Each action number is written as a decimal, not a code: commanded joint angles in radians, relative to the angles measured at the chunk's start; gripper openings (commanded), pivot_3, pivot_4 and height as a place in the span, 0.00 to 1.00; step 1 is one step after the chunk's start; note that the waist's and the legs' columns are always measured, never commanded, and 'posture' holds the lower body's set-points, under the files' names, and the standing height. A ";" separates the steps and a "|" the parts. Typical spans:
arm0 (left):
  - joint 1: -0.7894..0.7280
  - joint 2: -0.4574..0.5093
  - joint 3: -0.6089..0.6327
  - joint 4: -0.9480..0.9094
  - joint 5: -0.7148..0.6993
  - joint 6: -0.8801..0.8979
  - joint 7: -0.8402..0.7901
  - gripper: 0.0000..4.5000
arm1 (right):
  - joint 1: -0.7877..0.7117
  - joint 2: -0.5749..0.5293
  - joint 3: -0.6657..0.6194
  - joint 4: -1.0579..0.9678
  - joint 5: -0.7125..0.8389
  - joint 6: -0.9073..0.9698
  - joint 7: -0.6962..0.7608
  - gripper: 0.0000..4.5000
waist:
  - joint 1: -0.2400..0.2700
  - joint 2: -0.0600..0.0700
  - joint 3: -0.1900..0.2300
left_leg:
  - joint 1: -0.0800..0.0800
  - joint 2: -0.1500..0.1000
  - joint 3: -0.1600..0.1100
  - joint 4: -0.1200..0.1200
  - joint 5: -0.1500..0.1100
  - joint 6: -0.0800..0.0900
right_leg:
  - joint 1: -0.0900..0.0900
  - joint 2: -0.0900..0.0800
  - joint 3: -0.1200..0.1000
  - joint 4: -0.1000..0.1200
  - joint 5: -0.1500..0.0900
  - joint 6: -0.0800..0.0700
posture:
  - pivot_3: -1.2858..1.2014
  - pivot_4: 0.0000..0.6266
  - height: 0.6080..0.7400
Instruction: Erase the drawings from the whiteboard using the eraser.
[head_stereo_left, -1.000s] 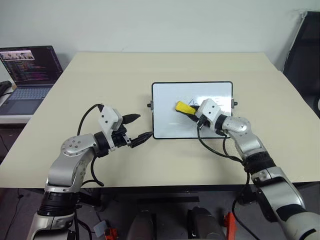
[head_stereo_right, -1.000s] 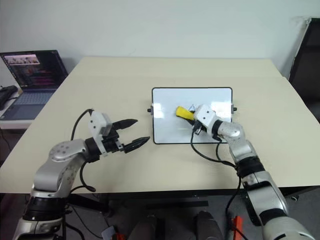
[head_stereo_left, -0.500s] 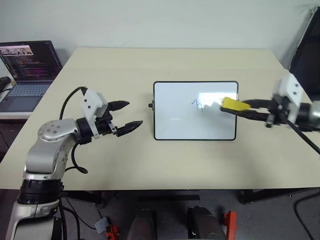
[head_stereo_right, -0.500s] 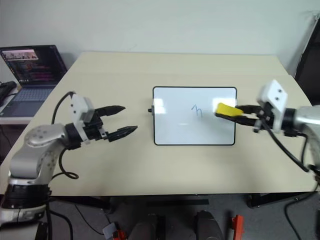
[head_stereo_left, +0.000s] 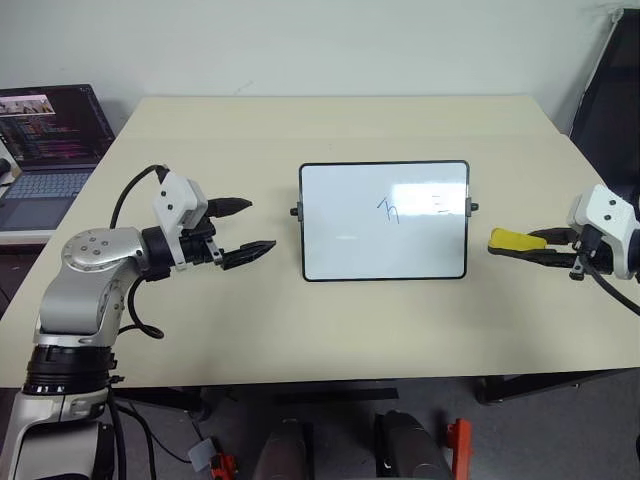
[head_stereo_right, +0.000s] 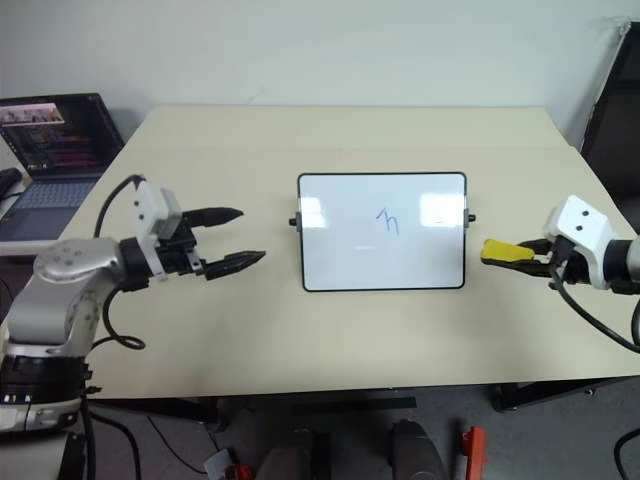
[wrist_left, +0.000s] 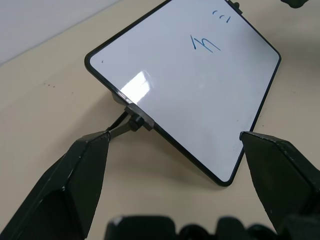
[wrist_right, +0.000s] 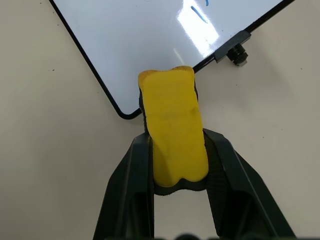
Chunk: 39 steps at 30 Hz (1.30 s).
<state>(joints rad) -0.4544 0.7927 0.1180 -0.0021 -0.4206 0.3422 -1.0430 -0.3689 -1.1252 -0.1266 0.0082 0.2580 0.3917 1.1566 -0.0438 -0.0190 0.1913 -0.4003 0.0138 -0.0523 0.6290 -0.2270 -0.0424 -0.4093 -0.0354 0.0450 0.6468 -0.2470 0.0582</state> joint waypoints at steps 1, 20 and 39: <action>-0.019 0.011 0.008 -0.022 -0.005 -0.004 -0.012 1.00 | -0.027 -0.008 -0.008 0.001 -0.001 -0.026 0.011 0.22 | 0.000 0.000 0.000 | 0.000 0.000 0.000 0.000 0.000 0.000 | 0.000 0.000 0.000 0.000 0.000 0.000 | 0.52 0.24 1.00; -0.075 -0.021 -0.027 -0.017 0.036 -0.034 0.012 1.00 | -0.098 0.014 0.023 0.036 -0.012 -0.041 0.001 0.22 | 0.007 0.000 0.000 | 0.000 0.000 0.000 0.001 0.000 0.000 | 0.000 0.000 0.000 0.001 0.003 -0.004 | 0.52 0.24 1.00; -0.128 0.031 -0.077 -0.272 0.057 0.191 0.089 1.00 | -0.143 0.041 0.043 0.038 -0.018 -0.042 0.009 0.22 | 0.006 0.000 0.000 | 0.001 0.000 0.000 0.001 0.000 0.000 | 0.001 0.000 0.000 0.002 0.003 -0.004 | 0.52 0.24 1.00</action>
<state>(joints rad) -0.5774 0.8030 0.0132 -0.2424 -0.3654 0.5386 -0.9567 -0.4822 -1.0809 -0.0636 0.0560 0.2251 0.3607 1.1591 -0.0381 -0.0190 0.1913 -0.3996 0.0135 -0.0526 0.6303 -0.2268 -0.0426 -0.4088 -0.0354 0.0451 0.6489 -0.2442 0.0540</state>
